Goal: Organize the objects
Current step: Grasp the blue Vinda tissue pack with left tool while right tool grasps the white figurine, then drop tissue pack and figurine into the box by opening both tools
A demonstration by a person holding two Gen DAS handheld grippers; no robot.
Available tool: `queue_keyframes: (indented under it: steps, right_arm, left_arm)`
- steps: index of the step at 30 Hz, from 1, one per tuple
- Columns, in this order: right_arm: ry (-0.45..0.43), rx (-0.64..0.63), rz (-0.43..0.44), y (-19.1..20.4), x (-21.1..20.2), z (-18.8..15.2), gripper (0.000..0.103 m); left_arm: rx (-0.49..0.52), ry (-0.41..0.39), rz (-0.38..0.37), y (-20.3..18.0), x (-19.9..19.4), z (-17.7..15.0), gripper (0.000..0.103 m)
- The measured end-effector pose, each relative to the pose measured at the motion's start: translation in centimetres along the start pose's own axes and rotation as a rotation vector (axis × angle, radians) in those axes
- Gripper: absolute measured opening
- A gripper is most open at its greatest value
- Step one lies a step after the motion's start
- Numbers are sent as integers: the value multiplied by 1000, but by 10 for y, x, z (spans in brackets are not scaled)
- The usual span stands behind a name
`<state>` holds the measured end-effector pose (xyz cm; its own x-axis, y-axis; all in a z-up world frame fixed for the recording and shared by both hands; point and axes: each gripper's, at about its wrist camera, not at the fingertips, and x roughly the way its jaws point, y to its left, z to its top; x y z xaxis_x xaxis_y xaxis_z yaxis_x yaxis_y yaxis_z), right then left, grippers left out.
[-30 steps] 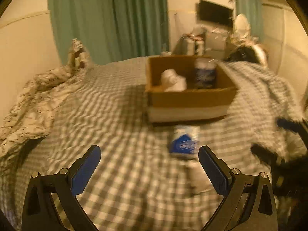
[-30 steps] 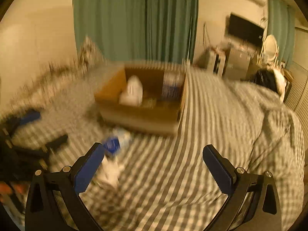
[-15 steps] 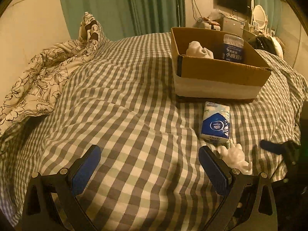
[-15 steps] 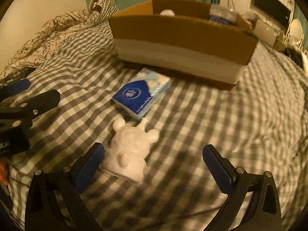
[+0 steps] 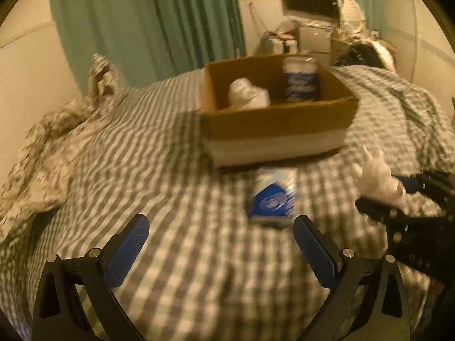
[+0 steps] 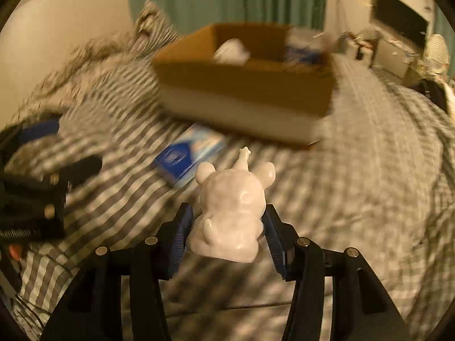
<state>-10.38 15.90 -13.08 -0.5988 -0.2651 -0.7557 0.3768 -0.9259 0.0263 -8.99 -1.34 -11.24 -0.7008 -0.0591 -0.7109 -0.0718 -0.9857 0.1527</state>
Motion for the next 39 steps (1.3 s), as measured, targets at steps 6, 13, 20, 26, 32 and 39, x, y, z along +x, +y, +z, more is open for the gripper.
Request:
queue_keyframes:
  steps: [6,13,20,26,32,39]
  right_arm:
    - [-76,1,-78,-40,-21,15,50]
    - [-35,62,-55,-72,-2,6,51]
    - [12,81,-32,-77,15,0,51]
    - [15,73,-43,-72,11,-1,51]
    - [-15,47,-61,-60,-15,2,51]
    - [-90,3,-86,-40,-80,8,50]
  left_arm:
    - [50,-13,-42,-42,25,28,103]
    - [25,62,-67,-49,88,28,103]
    - [-68,176,-134,-31,127,19,79]
    - [-67,181,-229,-31,112,13,55]
    - [-113,158,-265,-23,69,5,55]
    - [-128,59,-300,-26,3,6,55]
